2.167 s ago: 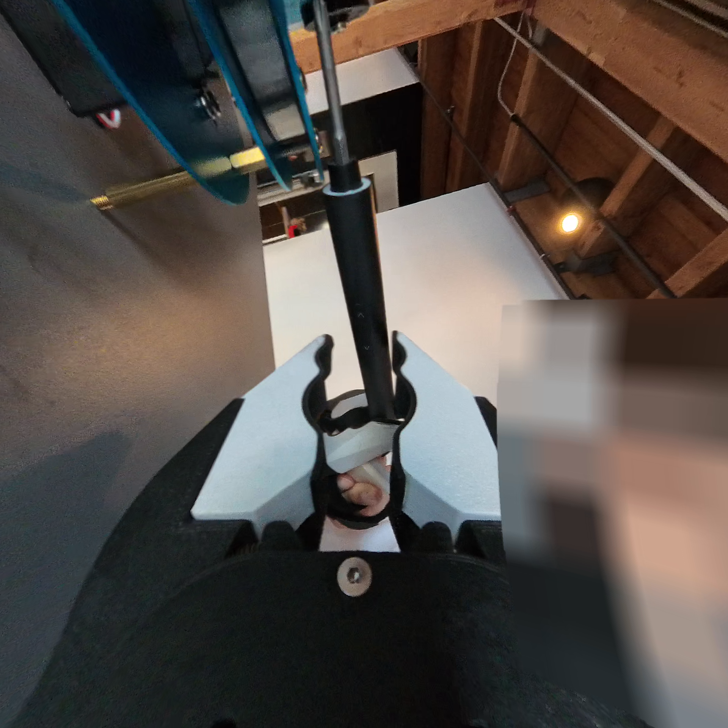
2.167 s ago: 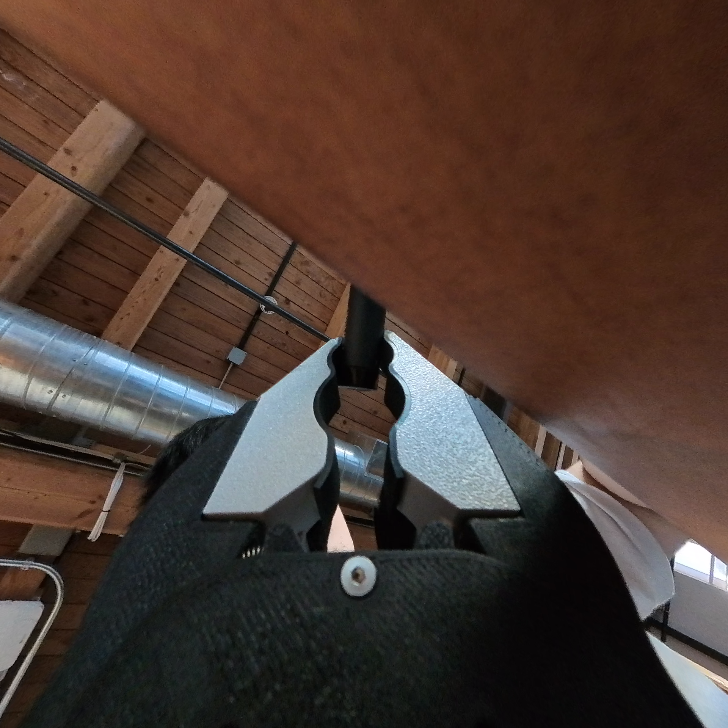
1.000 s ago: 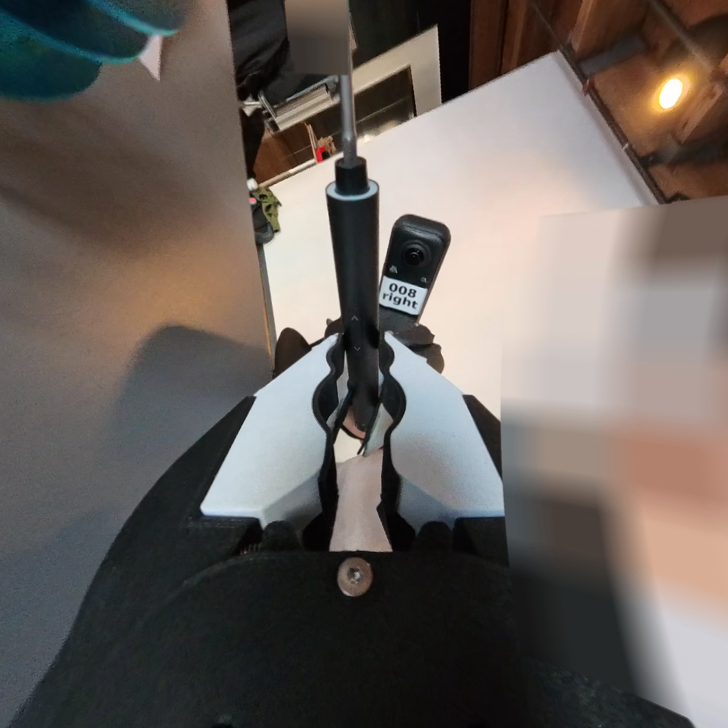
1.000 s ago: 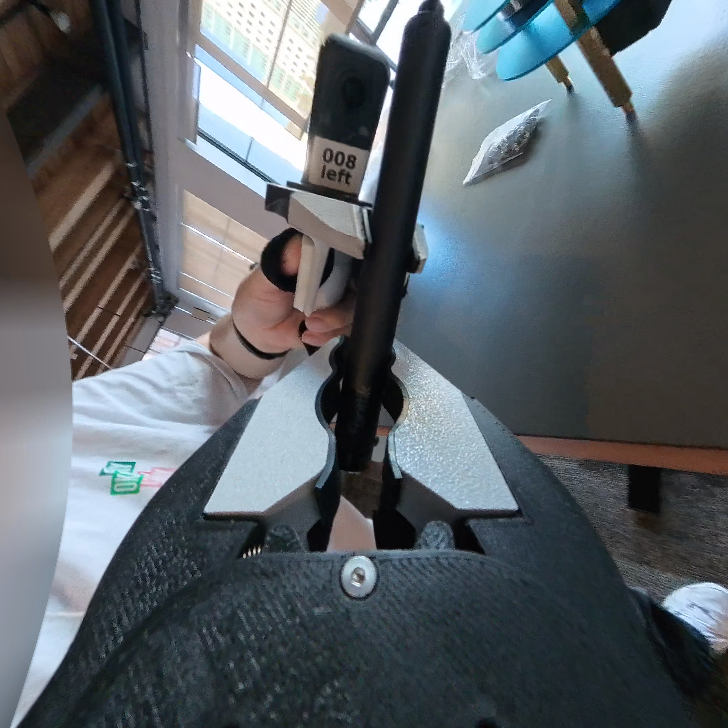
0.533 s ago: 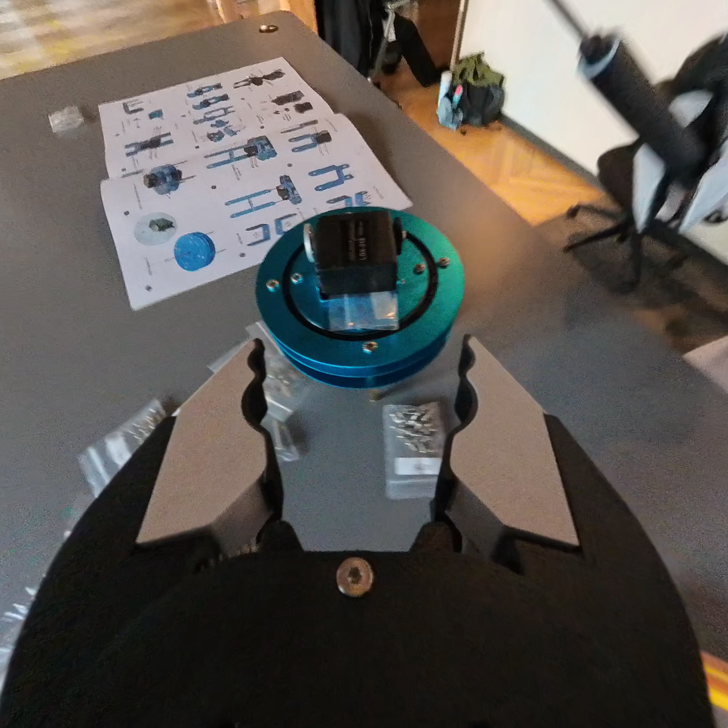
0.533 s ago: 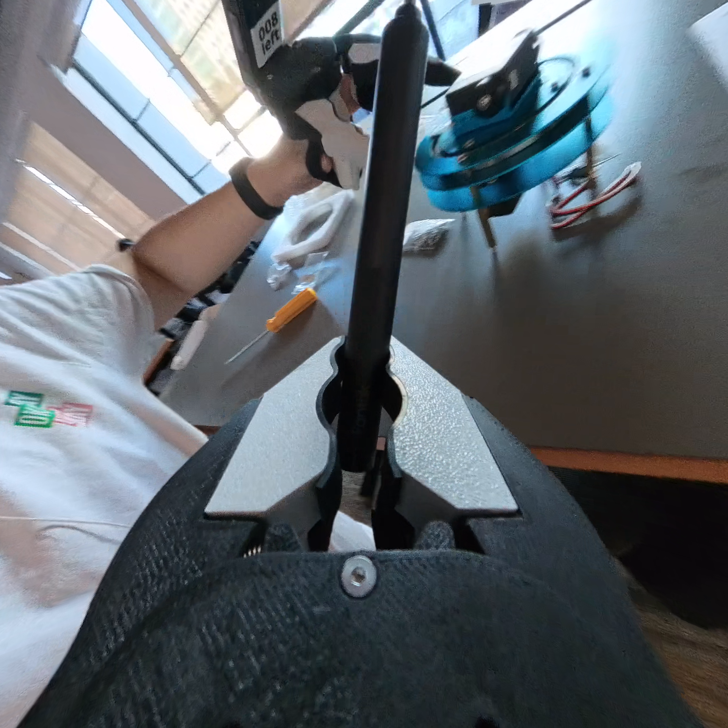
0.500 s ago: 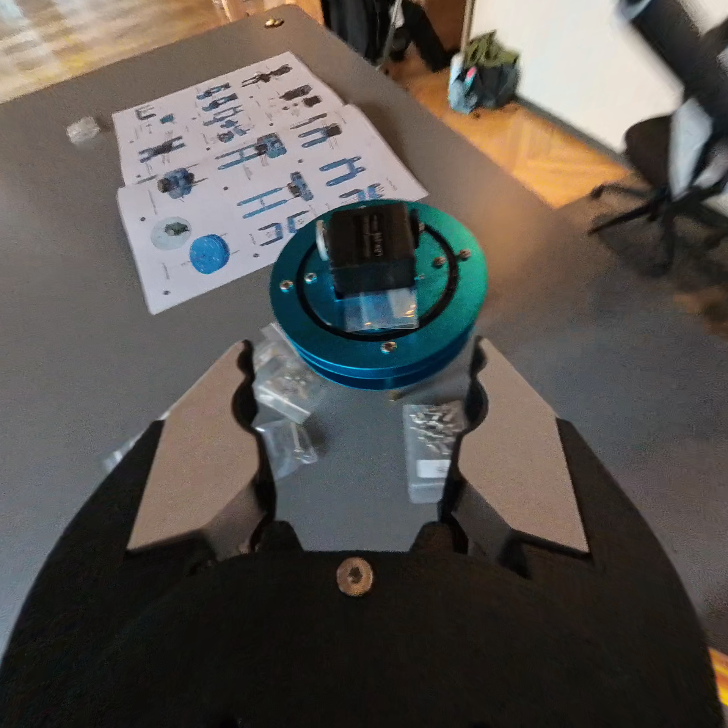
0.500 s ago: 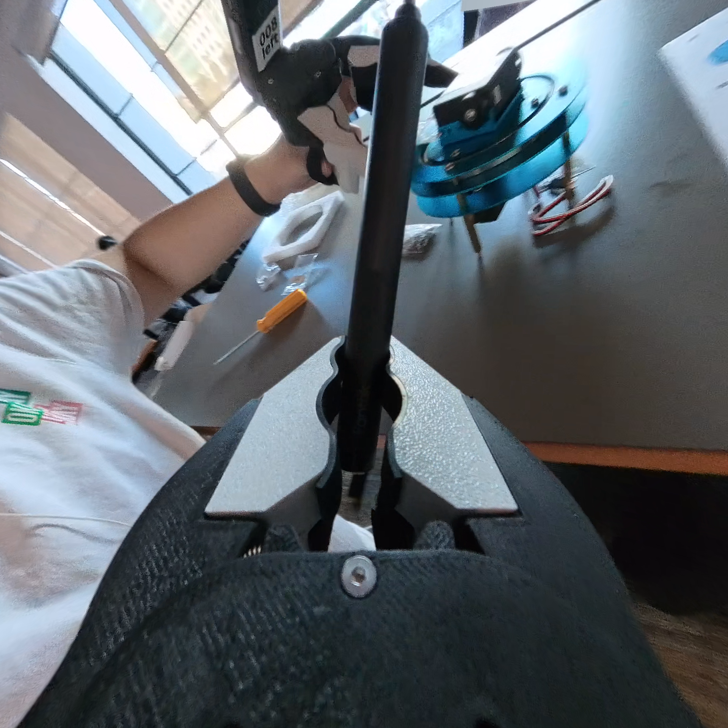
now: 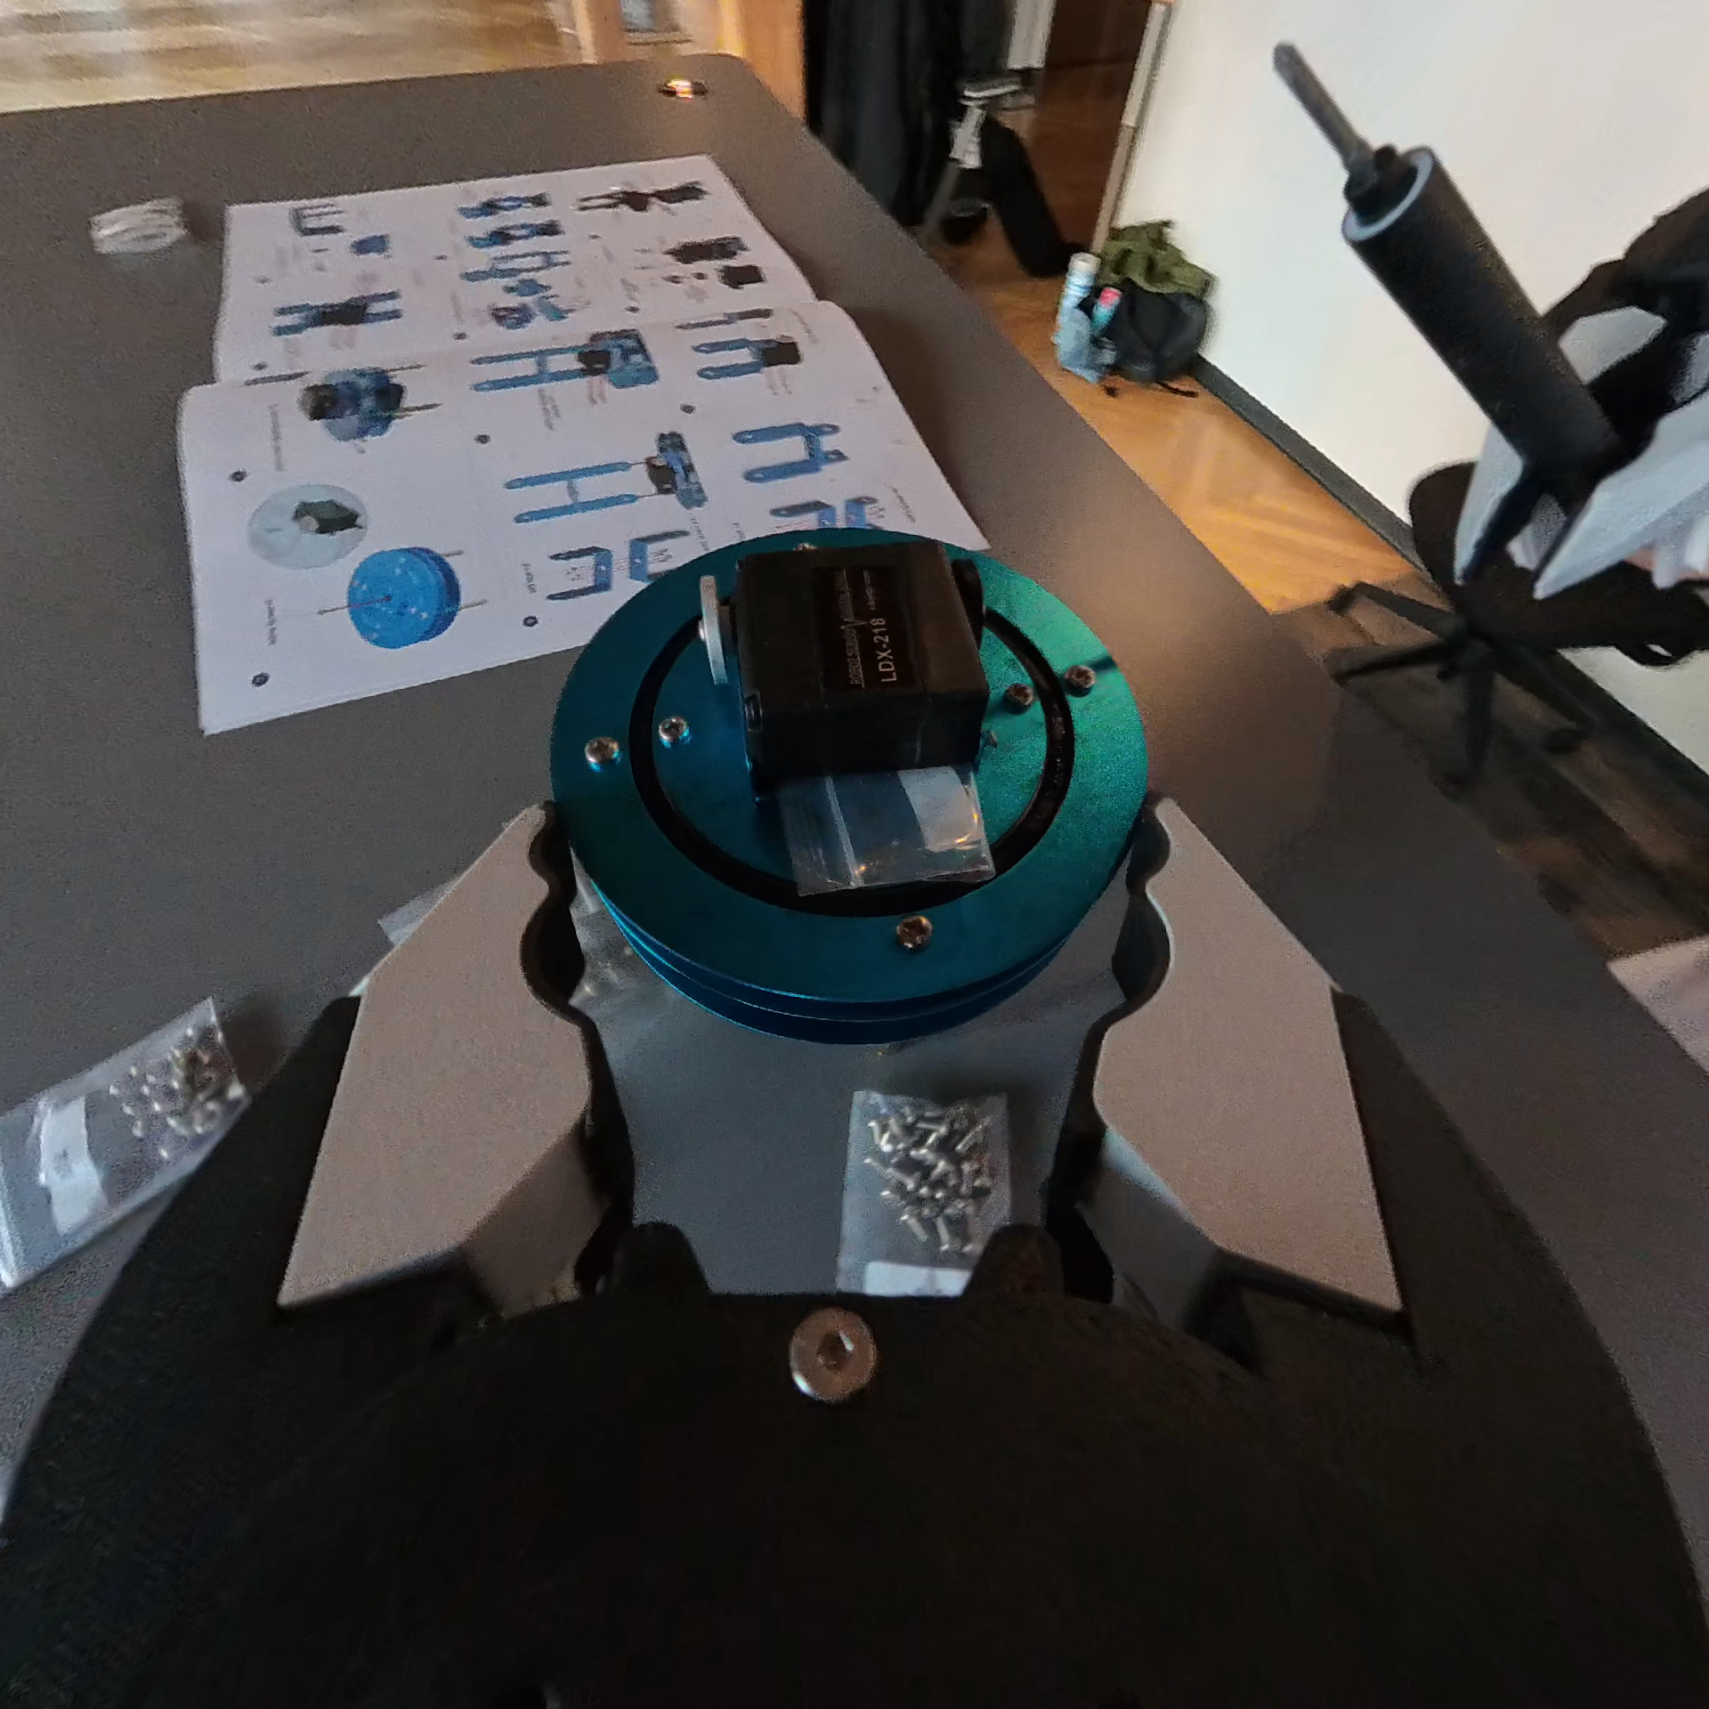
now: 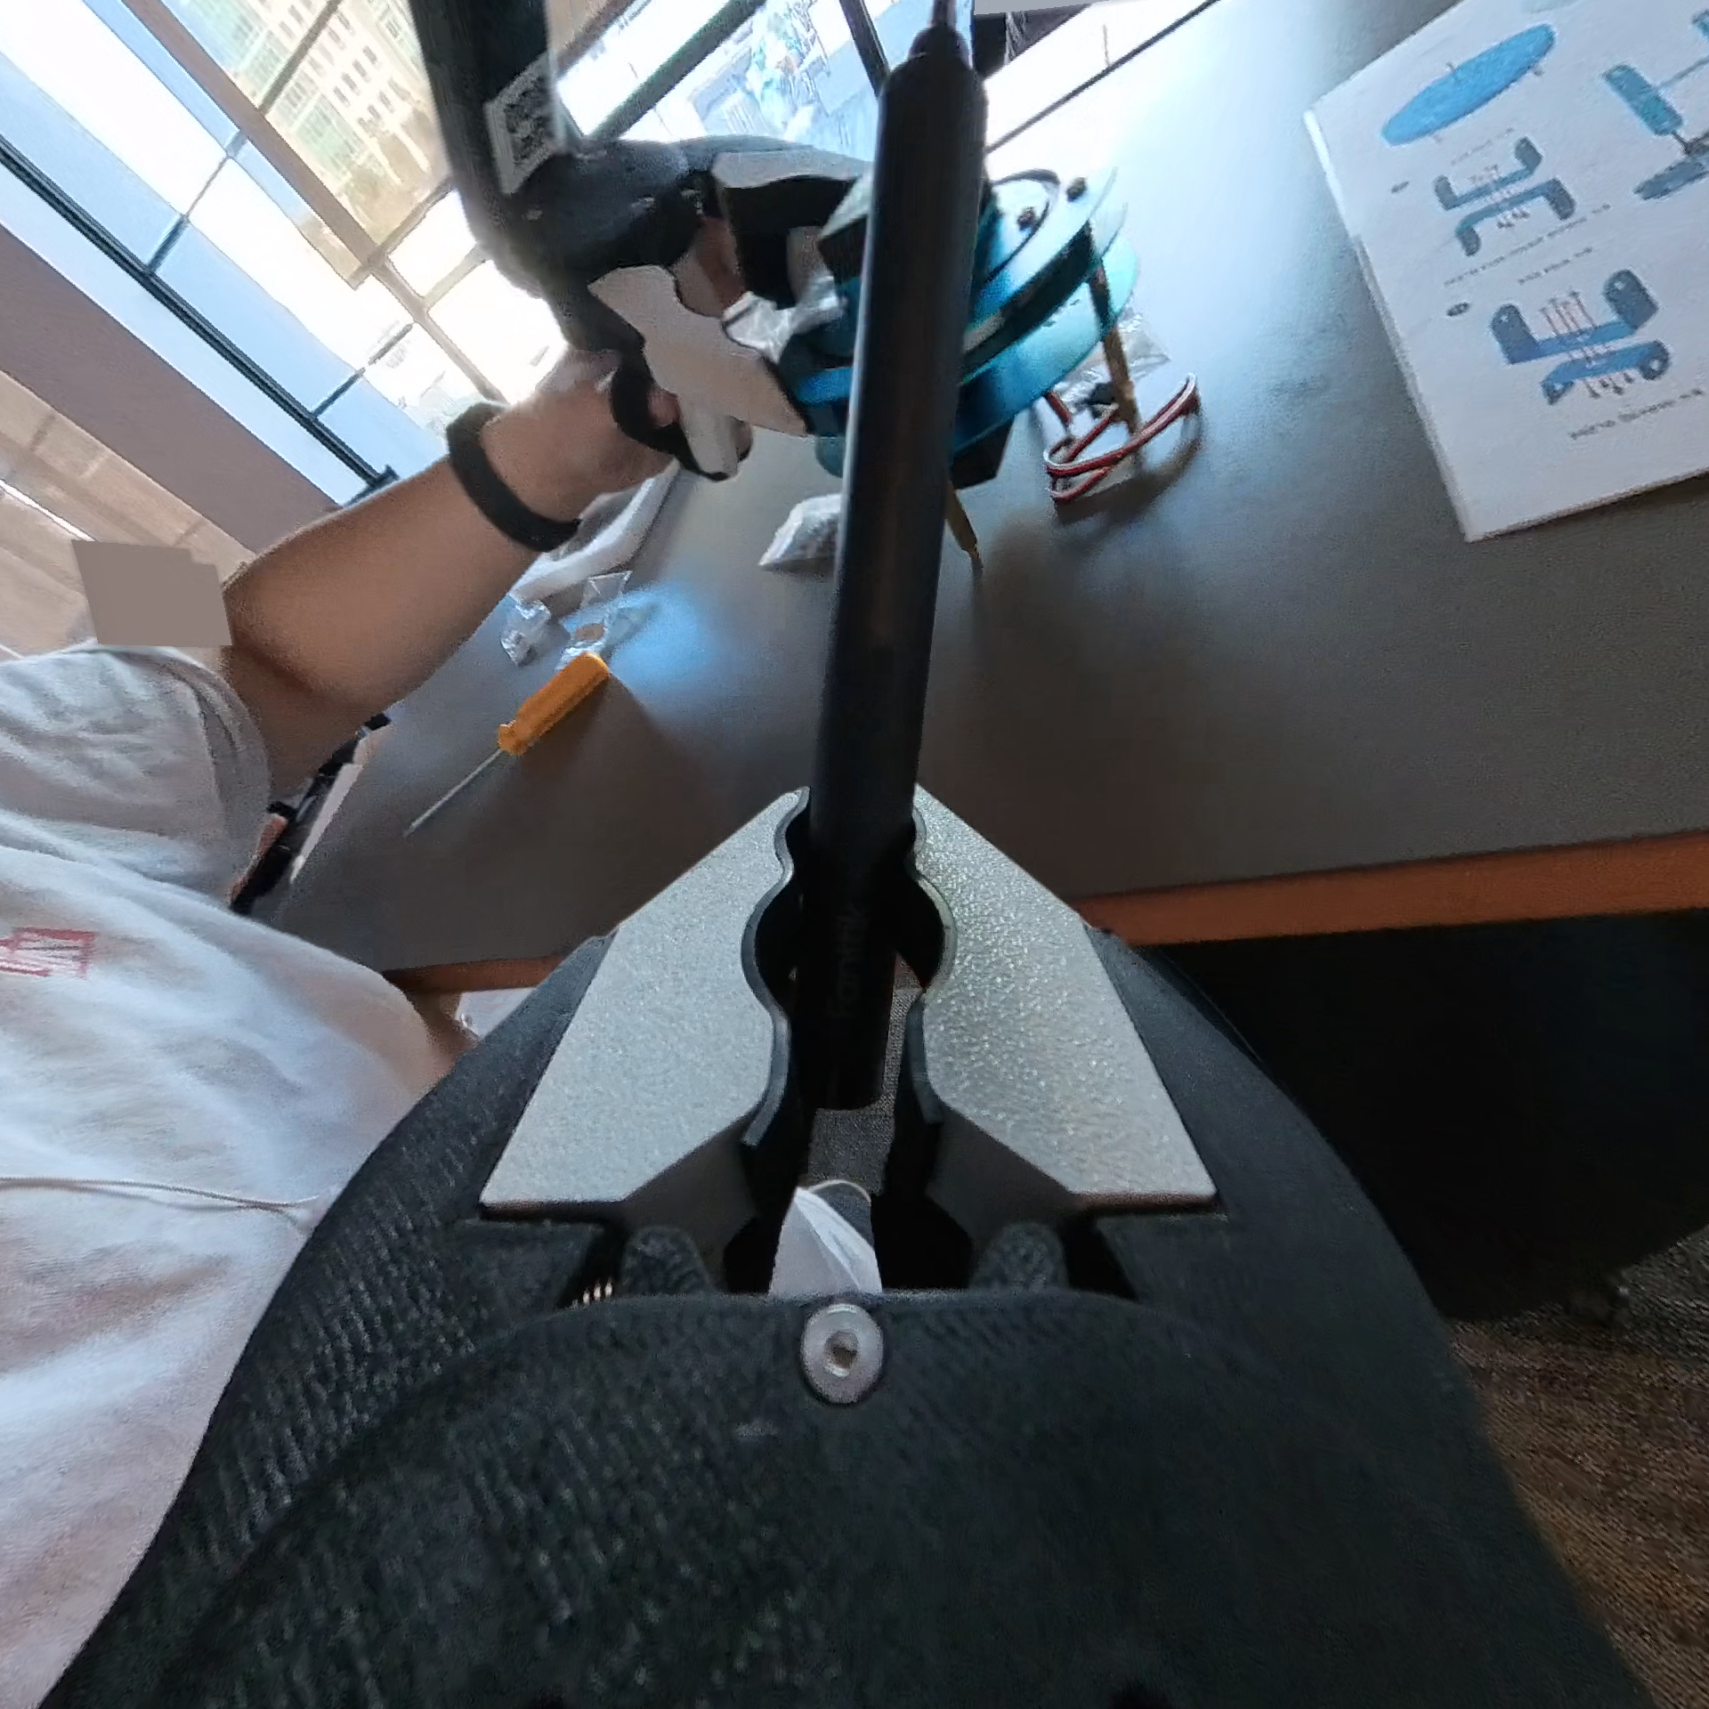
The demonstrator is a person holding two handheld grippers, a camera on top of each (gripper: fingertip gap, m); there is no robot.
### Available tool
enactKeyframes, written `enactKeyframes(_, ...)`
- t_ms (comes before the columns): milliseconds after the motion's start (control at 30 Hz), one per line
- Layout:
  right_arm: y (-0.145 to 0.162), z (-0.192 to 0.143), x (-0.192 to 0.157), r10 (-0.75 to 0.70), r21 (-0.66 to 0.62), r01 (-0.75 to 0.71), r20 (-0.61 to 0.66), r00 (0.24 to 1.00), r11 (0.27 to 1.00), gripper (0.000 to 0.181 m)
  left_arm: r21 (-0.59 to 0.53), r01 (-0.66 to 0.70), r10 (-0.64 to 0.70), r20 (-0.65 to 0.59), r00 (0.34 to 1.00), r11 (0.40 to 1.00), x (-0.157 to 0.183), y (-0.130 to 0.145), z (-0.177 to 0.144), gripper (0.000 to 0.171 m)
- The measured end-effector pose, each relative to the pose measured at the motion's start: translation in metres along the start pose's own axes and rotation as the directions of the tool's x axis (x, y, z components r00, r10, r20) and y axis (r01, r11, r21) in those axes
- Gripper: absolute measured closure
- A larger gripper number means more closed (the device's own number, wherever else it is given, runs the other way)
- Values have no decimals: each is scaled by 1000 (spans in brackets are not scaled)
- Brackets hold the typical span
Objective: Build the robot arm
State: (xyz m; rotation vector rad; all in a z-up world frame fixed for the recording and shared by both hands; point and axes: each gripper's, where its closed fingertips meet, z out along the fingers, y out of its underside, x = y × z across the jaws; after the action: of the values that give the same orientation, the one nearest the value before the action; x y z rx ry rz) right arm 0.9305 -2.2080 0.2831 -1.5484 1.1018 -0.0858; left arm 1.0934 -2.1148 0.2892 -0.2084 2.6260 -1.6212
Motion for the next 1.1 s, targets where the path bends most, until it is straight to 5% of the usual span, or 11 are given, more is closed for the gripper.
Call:
enactKeyframes(167,-7,-19,24,-78,-47,77,-40,996,996,168,47,121,-129,255,958,992,3,-5,8,54)
enactKeyframes(433,-21,-48,62,-328,-194,316,-32,944,929,168,158,272,-312,572,759,949,4,-10,15,52)
enactKeyframes(567,-24,-61,84,-430,-254,414,-8,903,874,169,319,210,-377,682,627,924,44,-24,-30,59)
enactKeyframes(700,-29,-64,98,-543,-287,519,-5,840,805,169,649,290,-639,399,657,703,116,-62,-12,89)
enactKeyframes(800,-38,-61,98,-632,-324,595,-10,775,736,169,702,457,-731,134,669,547,123,-77,35,95)
enactKeyframes(900,-47,-53,96,-707,-367,654,-17,707,662,169,625,661,-751,-174,637,415,124,-83,62,120)
enactKeyframes(1033,-50,-33,85,-716,-341,668,-23,698,662,169,471,783,-749,-317,581,408,120,-69,62,118)
enactKeyframes(1100,-48,-23,75,-716,-286,684,-11,698,671,168,484,755,-711,-323,625,443,113,-71,57,119)
